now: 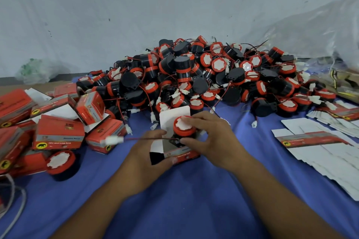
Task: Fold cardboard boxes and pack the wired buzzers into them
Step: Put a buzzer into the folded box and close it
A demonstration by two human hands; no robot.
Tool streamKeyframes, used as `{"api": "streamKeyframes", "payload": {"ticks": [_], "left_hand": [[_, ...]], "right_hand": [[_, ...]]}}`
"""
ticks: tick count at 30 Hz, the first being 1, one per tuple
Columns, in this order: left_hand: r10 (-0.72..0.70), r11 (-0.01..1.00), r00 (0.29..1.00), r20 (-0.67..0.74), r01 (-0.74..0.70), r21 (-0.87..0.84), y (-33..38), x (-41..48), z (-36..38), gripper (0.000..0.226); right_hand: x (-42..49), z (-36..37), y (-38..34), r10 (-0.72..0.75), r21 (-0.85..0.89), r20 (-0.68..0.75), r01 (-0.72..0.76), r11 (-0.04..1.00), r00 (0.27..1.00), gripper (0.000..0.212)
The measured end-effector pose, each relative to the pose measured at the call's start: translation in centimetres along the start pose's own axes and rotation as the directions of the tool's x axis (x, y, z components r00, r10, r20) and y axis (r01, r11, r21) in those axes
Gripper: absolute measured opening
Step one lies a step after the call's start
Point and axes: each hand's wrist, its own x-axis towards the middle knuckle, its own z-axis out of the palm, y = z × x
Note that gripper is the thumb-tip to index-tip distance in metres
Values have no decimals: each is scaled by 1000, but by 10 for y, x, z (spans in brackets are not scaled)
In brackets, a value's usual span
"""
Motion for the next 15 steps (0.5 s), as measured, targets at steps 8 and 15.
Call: {"api": "streamKeyframes", "payload": {"ticks": [8,15], "left_hand": [[86,988,986,-141,-102,-115,6,4,-1,29],[6,995,981,-195,-26,-100,9,6,2,16]], "right_hand": [[1,9,-8,111,-231,52,-96,968,992,46],[-3,13,-15,215,-159,62,-203,966,975,42]]}}
